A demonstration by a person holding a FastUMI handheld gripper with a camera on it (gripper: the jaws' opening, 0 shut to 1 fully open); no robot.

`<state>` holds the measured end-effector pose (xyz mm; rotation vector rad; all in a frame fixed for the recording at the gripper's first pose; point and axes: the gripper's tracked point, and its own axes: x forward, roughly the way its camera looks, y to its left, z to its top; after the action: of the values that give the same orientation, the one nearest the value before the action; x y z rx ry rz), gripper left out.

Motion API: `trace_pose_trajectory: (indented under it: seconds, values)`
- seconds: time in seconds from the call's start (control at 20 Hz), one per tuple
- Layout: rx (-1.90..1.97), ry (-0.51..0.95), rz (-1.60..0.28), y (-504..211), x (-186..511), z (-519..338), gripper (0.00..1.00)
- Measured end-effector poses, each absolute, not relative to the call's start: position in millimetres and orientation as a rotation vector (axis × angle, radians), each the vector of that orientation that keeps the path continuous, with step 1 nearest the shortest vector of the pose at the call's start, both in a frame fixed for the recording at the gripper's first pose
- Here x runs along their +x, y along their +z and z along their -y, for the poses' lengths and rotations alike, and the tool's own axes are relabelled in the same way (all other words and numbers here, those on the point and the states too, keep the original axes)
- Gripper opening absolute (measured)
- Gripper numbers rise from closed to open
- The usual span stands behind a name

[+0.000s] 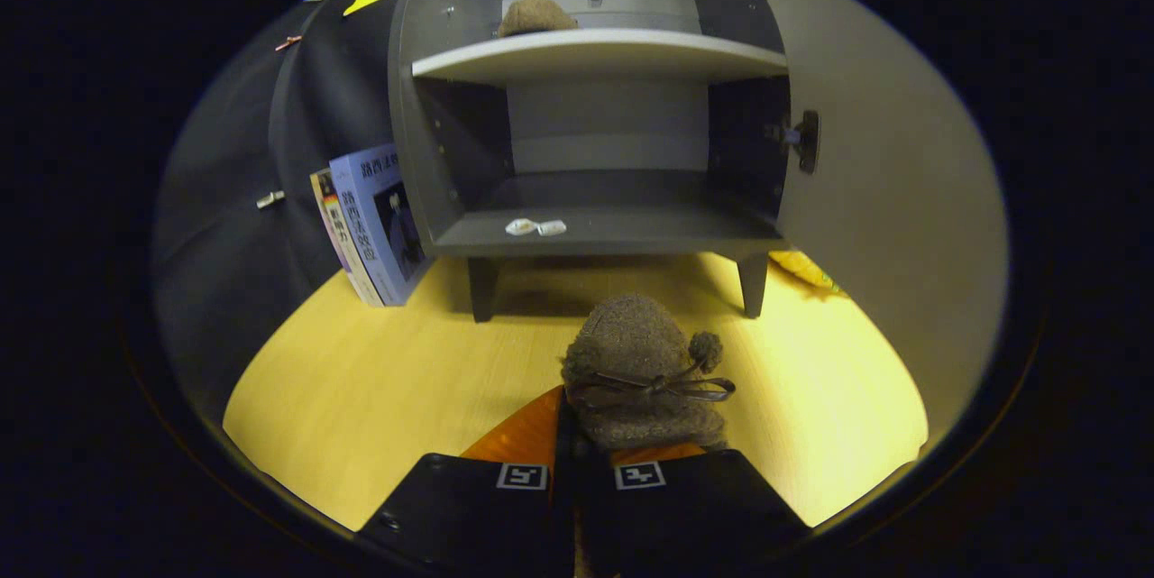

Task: Open the shoe cabinet door, grab the shoes and put them into the shoe cabinet, then close the shoe cabinet door.

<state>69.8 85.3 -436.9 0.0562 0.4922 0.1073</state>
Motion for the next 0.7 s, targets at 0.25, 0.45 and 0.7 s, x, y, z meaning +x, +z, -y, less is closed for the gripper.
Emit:
trace_pose_trajectory:
  seconds: [0.25, 0.45, 0.7]
  values:
    - [0.053, 0.1, -0.471, -353.1, 63.3, -72.0, 0.12]
    - [0.096, 0.102, -0.457, -286.5, 61.9, -64.3, 0.12]
    - [0.118, 0.1, -0.358, -192.4, 87.6, -53.5, 0.13]
